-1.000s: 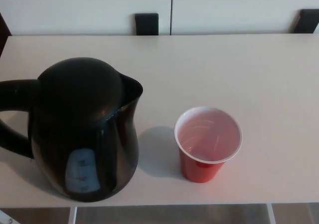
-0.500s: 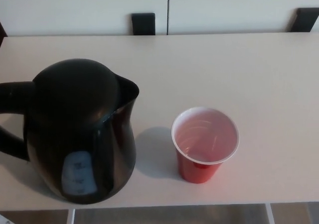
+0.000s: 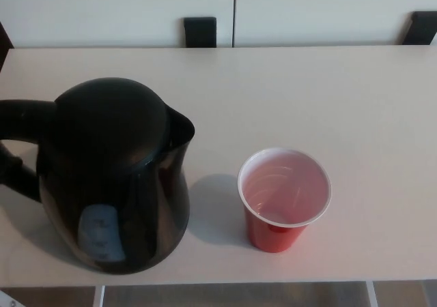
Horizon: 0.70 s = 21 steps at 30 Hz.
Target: The robot walk towards a table in front and uses its left hand to pick up the pot from the base and pour water to the cup on the right hand side
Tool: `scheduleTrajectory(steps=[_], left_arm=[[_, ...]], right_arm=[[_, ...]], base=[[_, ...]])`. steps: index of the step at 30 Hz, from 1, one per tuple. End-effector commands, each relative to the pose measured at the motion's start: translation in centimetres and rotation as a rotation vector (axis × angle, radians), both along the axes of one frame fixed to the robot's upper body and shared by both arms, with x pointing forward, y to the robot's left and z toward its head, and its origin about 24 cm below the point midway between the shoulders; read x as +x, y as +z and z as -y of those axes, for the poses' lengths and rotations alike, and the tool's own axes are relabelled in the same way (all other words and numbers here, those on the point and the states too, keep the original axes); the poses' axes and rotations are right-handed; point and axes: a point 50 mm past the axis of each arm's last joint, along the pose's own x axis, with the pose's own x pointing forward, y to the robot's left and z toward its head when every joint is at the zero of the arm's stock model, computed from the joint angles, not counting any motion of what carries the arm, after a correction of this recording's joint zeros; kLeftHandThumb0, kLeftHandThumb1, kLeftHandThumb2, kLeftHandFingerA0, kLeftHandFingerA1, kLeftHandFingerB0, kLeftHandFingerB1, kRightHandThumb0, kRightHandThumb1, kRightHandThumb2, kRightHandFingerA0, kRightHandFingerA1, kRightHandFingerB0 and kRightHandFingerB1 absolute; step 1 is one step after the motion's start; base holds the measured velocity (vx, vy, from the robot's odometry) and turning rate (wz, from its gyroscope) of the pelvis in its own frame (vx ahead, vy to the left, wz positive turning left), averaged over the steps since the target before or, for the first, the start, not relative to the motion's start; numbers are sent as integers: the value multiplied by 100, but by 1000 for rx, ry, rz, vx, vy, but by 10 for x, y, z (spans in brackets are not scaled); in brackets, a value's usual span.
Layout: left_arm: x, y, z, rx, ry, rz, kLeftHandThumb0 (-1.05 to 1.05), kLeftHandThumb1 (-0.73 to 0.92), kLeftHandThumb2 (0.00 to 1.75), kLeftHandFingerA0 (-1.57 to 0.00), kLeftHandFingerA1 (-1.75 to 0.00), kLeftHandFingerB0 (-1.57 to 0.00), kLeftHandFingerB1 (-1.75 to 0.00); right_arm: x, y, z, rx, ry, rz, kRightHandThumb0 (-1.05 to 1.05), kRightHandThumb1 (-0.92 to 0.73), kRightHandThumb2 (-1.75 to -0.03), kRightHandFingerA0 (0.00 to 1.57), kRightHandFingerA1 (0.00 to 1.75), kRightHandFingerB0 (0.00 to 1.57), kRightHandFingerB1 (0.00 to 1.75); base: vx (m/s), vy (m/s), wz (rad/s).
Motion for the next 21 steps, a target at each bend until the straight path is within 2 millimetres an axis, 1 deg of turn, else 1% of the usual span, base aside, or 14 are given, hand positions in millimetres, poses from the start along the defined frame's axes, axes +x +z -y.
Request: scheduleTrajectory(steps=[1, 4, 5, 8, 9, 10, 15, 19, 21], left_arm=[[4, 0, 0, 44, 11, -11, -19, 30, 81, -2, -50, 0, -48], [6, -1, 1, 37, 6, -14, -18, 30, 81, -2, -50, 0, -48], [6, -2, 3, 36, 1, -14, -18, 30, 81, -2, -50, 0, -48], [5, -2, 4, 39, -7, -16, -18, 30, 82, -2, -50, 0, -48], [3, -4, 7, 35, -27, -21, -25, 26, 69, -3, -45, -1, -41], [3, -4, 9, 34, -37, -17, -18, 29, 81, -2, -50, 0, -48], [4, 1, 22, 49, -89, 8, -19, 28, 81, -1, -49, 0, -48], [9, 6, 29, 64, -102, 25, -20, 28, 81, -1, -48, 0, -48], [13, 8, 32, 59, -96, 27, -21, 28, 81, -1, -48, 0, -48]], right_arm=[[-1, 2, 6, -1, -17, 2, -15, -43, -87, 32, 56, 15, 48], [2, 3, 6, -14, -11, 1, -16, -42, -86, 31, 56, 15, 48], [4, 3, 7, -18, -15, 5, -16, -41, -86, 34, 57, 16, 49], [4, 4, 7, -21, -17, 6, -16, -41, -86, 34, 57, 17, 49], [6, 5, 8, -30, -19, 10, -16, -40, -85, 35, 57, 18, 49], [7, 5, 9, -20, -23, 18, -15, -41, -86, 36, 58, 16, 49], [9, 6, 9, -15, -18, 29, -16, -41, -86, 35, 57, 17, 49], [11, 7, 9, -12, -23, 30, -16, -41, -86, 34, 57, 15, 48], [11, 7, 12, -5, -22, 28, -15, -41, -85, 28, 55, 14, 48]], base=[[0, 0, 0], [0, 0, 0], [0, 0, 0], [0, 0, 0], [0, 0, 0], [0, 0, 0], [0, 0, 0], [0, 0, 0], [0, 0, 0]])
